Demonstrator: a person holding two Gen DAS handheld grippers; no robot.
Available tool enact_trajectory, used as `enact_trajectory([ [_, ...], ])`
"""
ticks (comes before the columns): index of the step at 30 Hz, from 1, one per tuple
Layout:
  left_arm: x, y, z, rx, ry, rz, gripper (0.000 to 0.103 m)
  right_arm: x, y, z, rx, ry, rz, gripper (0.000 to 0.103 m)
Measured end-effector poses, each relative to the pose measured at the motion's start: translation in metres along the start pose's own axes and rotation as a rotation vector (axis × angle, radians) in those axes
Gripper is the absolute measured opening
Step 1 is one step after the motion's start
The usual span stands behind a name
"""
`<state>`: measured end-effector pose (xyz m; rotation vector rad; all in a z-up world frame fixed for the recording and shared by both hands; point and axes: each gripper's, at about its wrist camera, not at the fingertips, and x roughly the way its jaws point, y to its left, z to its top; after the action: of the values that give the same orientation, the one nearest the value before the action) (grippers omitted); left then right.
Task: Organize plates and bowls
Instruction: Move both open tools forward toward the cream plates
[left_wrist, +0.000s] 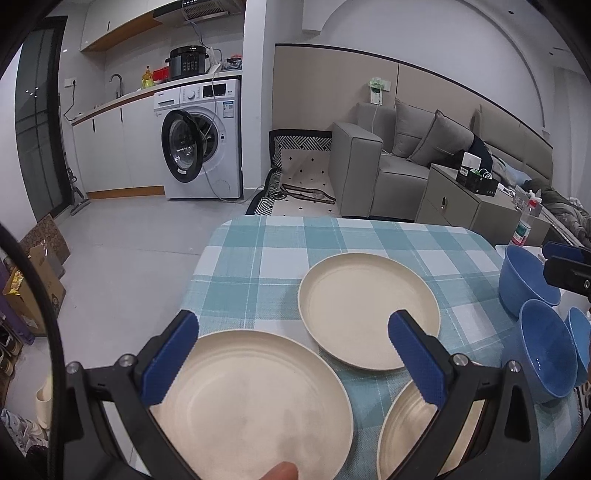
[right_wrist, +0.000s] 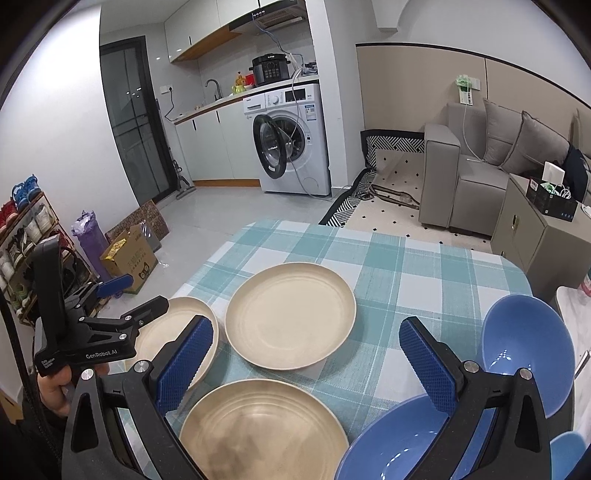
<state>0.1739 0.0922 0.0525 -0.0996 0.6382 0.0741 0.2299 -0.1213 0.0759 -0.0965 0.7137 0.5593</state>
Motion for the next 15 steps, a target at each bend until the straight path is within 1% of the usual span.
enact_trajectory([
  [3,0.009,0.001,0.004,-0.008,0.025,-0.005,0.103,0.008,-0.002,0.001,0.003,0.022,0.003,0.103],
  [6,0.016,0.001,0.007,-0.012,0.053,-0.025,0.103,0.017,-0.006,0.005,0.01,0.038,0.006,0.103],
  [9,0.024,-0.001,0.008,0.003,0.068,-0.012,0.103,0.025,-0.01,0.008,0.016,0.05,0.004,0.103],
  [15,0.039,-0.001,0.009,0.006,0.1,-0.029,0.103,0.04,-0.014,0.012,0.018,0.076,0.002,0.103],
])
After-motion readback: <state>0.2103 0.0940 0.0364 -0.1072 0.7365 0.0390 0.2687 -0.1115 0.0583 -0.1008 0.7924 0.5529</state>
